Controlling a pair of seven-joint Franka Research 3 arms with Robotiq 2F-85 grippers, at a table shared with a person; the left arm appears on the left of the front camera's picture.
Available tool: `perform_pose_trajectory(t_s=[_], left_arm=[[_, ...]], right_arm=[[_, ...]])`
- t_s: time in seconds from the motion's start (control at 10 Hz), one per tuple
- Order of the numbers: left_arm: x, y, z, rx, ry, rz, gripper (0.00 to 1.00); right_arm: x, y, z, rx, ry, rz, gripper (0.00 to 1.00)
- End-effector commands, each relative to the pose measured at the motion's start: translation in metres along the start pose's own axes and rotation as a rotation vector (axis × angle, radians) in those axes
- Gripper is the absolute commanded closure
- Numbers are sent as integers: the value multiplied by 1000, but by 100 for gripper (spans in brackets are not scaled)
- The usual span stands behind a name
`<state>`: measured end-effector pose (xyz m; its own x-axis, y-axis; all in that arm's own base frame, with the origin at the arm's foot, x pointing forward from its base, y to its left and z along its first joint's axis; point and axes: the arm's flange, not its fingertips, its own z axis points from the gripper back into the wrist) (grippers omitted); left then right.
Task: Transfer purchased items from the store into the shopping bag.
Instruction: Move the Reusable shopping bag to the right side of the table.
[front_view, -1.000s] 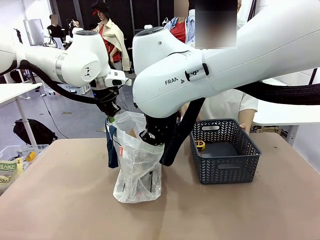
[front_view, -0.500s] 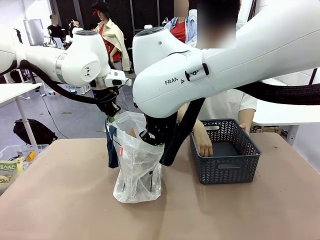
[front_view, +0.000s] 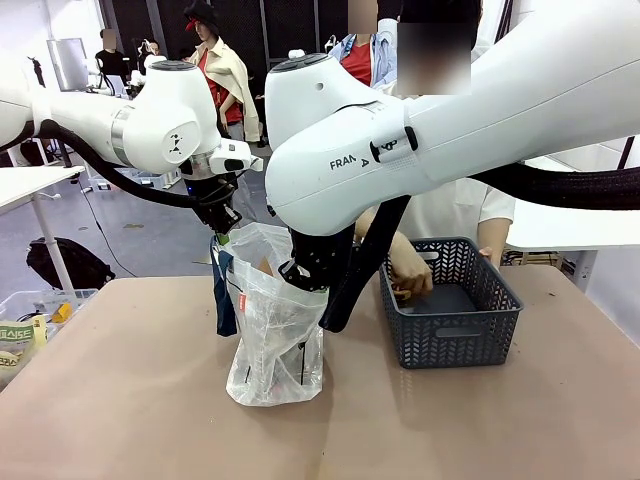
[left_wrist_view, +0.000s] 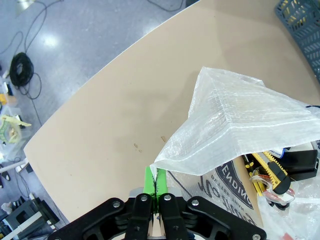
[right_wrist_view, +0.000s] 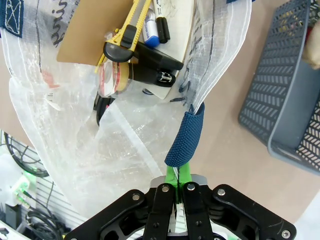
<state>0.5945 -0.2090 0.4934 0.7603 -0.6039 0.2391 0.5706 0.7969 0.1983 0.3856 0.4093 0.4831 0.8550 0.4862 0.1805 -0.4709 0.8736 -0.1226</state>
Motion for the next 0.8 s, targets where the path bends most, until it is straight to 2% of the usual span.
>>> perform_pose_trajectory(t_s=[0.0,0.7], left_arm=[[0,2,1,3,-2,1,100],[0,2,1,3,-2,1,100]], right_arm=[[-4,-1,-2,5,-6,-5,100],[-4,-1,-2,5,-6,-5,100]])
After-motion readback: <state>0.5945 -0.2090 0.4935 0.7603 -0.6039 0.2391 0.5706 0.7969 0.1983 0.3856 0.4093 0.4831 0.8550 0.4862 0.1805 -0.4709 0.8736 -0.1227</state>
